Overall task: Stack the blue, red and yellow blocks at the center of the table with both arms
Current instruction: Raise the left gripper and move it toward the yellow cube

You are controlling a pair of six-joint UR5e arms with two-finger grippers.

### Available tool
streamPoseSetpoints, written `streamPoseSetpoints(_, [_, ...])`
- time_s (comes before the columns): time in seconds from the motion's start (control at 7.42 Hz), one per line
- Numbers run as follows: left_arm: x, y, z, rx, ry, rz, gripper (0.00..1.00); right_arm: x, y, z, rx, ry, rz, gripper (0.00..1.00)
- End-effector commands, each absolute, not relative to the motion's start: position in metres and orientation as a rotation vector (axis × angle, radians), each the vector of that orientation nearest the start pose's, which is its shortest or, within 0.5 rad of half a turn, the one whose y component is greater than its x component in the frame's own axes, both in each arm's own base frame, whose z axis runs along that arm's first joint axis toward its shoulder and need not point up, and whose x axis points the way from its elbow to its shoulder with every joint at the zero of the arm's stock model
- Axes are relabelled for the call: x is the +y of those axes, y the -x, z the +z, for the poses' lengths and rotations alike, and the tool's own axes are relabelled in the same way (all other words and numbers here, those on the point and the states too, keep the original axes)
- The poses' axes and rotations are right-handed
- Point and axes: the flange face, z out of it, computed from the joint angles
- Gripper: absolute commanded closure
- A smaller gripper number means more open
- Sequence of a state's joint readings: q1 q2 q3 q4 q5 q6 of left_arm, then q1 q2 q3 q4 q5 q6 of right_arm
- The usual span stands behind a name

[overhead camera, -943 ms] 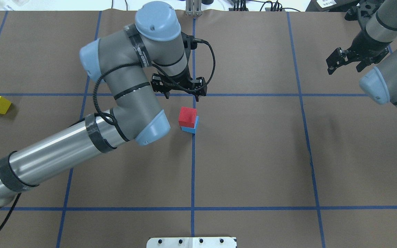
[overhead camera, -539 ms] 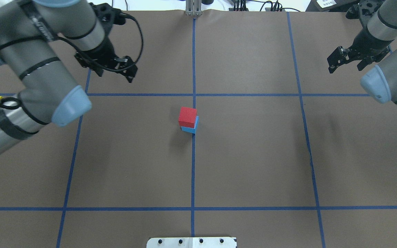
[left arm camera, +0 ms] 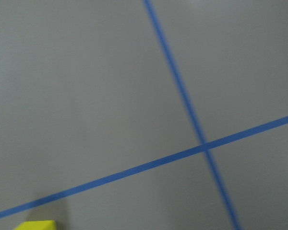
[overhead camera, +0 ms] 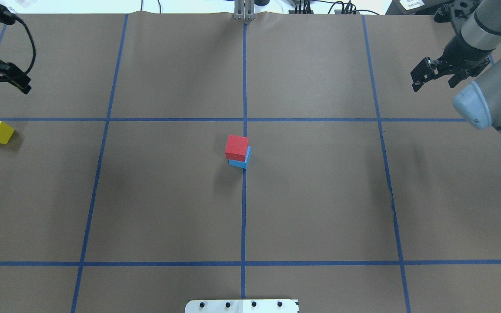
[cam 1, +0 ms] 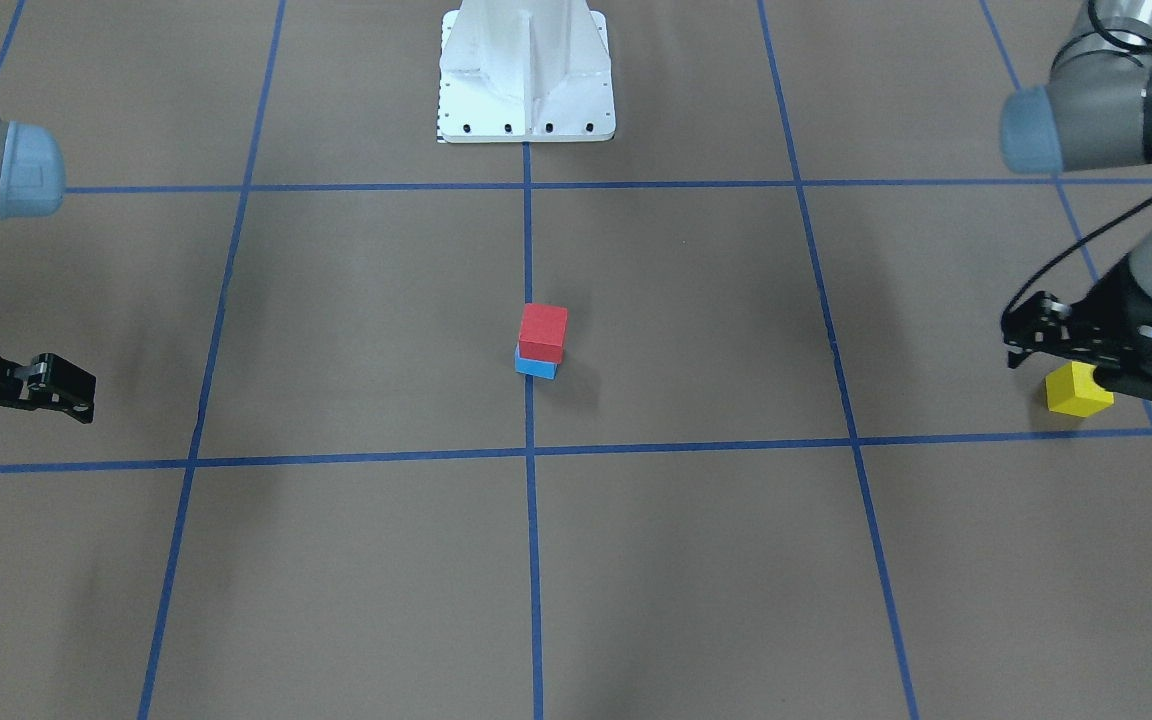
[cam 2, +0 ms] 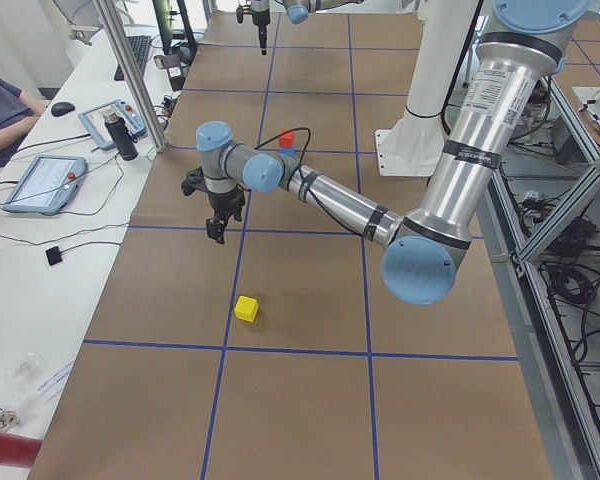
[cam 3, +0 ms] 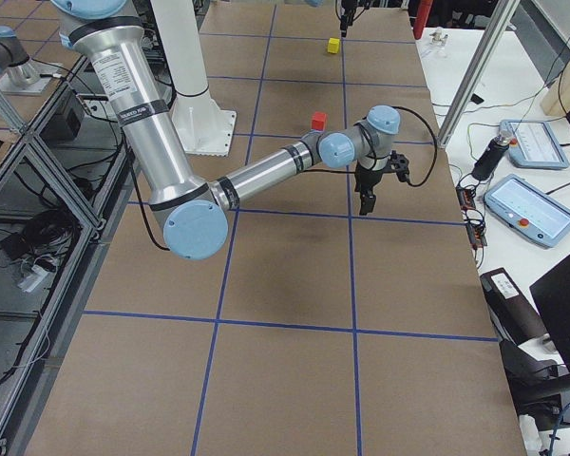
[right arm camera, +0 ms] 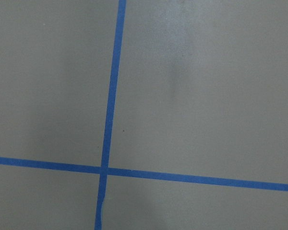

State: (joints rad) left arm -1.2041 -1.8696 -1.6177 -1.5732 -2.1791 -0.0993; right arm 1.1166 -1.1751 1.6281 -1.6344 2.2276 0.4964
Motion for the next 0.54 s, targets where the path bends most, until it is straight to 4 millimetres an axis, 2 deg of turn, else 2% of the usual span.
streamPoseSetpoints(0.0, [-0.597, -0.119, 0.606, 0.651, -0.222, 0.413, 0.0, -0.606, 0.217, 0.416, -0.75, -0.038, -0.086, 0.01])
streamPoseSetpoints(0.13, [-0.594, -0.118, 0.641, 0.654, -0.23, 0.412, 0.0, -0.606, 0.217, 0.416, -0.75, -0.038, -0.087, 0.01])
streamPoseSetpoints(0.27, [-0.592, -0.12, 0.649, 0.673, -0.211, 0.405, 0.0, -0.606, 0.217, 0.415, -0.75, -0.04, -0.088, 0.01])
streamPoseSetpoints(0.4, [-0.591, -0.123, 0.646, 0.712, -0.195, 0.382, 0.0, -0.606, 0.217, 0.415, -0.75, -0.04, -0.088, 0.01])
